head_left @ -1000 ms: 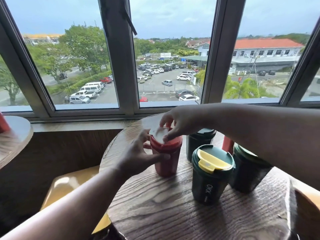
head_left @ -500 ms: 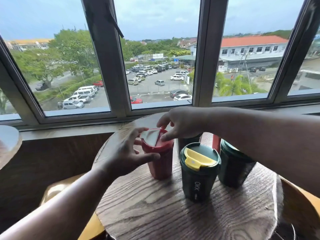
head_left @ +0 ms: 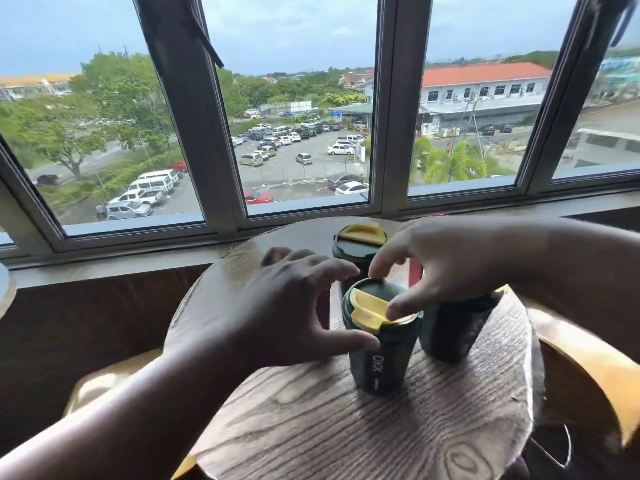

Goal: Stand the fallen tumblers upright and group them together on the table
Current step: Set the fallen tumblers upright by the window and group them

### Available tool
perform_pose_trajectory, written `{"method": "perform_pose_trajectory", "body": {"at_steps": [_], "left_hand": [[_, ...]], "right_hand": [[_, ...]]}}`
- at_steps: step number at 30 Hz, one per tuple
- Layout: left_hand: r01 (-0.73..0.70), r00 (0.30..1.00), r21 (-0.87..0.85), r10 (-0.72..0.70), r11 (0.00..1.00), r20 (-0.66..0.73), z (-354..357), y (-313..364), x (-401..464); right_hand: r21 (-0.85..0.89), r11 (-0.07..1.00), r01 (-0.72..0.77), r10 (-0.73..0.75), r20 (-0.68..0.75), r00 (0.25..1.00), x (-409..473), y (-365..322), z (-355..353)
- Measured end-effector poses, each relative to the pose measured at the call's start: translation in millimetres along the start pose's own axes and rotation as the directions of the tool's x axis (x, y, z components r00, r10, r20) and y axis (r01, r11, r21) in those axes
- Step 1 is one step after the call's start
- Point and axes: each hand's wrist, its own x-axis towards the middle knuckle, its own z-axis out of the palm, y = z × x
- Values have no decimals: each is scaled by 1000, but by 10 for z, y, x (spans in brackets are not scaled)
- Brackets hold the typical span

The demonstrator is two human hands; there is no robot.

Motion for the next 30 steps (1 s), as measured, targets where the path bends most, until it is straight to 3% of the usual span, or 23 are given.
{"method": "perform_pose_trajectory", "body": {"at_steps": [4, 15, 20, 27, 30], "left_hand": [[53, 991, -20, -51, 998, 124, 73, 103, 90], [70, 972, 1, -69, 998, 224, 70, 192, 206], [89, 985, -58, -79, 994, 156, 131, 221, 226], [144, 967, 63, -154, 988, 204, 105, 312, 285], [200, 965, -62, -185, 978, 187, 14, 214, 405]], "right_hand": [[-115, 993, -5, 8, 26, 1000, -93, 82, 64], [-34, 998, 50, -52, -56, 997, -145, 216, 202], [-31, 998, 61, -63, -67, 996, -114, 299, 176], [16, 996, 93, -92, -40, 995, -20, 457, 139], [131, 980, 151, -142, -73, 987, 10, 545, 83]]}}
